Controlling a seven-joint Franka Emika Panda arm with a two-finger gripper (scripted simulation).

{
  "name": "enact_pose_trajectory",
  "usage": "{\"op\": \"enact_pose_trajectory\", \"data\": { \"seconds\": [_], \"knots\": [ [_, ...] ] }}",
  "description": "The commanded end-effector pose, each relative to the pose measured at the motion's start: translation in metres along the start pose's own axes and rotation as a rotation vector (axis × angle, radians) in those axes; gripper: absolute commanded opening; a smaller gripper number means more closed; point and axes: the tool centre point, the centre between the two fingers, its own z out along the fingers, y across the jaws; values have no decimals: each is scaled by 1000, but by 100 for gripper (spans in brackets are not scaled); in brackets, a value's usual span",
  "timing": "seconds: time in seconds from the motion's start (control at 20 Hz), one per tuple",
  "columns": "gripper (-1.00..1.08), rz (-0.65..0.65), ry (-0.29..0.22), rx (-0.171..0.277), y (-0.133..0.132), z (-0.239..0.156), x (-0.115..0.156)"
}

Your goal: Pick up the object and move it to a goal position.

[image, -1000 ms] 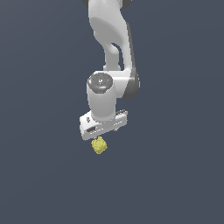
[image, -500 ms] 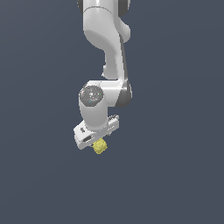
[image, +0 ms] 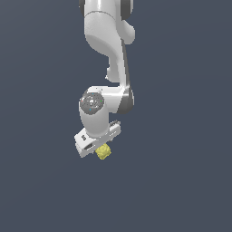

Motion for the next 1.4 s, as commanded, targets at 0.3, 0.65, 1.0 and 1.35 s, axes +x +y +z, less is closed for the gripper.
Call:
{"op": "enact_pose_trajectory", "data": {
  "seconds": [0.3, 0.65, 1.0, 1.35],
  "knots": [
    [100, -3, 0, 0, -1, 25, 0],
    [100, -5, 0, 0, 0, 51, 0],
    [-100, -5, 0, 0, 0, 50, 0],
    [-100, -5, 0, 0, 0, 50, 0]
  ]
}}
